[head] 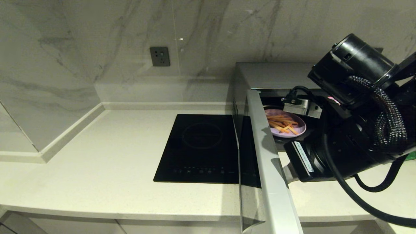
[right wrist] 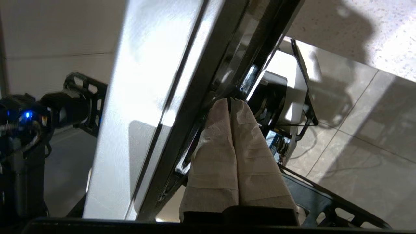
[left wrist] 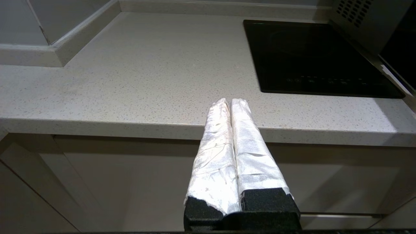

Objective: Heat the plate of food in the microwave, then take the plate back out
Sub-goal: Open the microwave oven, then take the plate out of the microwave

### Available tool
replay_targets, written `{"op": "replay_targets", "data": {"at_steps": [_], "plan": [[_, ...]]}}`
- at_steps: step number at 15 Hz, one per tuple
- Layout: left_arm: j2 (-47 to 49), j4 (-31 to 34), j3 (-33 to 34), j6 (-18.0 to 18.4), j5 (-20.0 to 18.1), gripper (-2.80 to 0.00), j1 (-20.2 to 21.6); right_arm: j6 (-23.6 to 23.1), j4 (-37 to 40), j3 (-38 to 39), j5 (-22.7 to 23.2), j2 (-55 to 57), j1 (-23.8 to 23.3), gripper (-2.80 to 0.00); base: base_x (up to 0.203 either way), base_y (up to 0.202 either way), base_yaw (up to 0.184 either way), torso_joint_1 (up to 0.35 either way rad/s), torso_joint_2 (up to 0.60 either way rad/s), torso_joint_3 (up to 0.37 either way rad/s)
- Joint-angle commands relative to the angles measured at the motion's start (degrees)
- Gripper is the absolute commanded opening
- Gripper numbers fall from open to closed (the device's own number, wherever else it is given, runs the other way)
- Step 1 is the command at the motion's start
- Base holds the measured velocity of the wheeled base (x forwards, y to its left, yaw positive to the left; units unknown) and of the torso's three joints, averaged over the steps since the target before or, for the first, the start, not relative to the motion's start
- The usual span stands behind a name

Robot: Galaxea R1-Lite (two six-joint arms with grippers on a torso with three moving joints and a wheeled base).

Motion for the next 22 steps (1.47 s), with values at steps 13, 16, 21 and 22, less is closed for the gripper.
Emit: {"op": "replay_targets", "data": {"at_steps": [13,16,21,22], "plan": [[0.0,-0.02,0.01,-0.1,0.02,-2.8,0.02,22.07,0.32,0.21,-20.89,-2.01,-8.9,-2.8,0.0,0.0,0.0,0.0,0.0,0.0],[0.0,-0.02,0.01,-0.1,0.02,-2.8,0.02,30.37,-3.12,-0.29,-20.86,0.37,-16.66,0.0,0.0,0.0,0.0,0.0,0.0,0.0],[0.0,-0.02,0.01,-0.1,0.02,-2.8,0.02,33.86,-11.63,-0.56,-9.14,4.46,-27.44,0.0,0.0,0.0,0.0,0.0,0.0,0.0],[0.0,-0.02,0.01,-0.1,0.02,-2.8,0.02,32.81,-13.78,-0.67,-7.11,5.82,-28.66,0.0,0.0,0.0,0.0,0.0,0.0,0.0]]}}
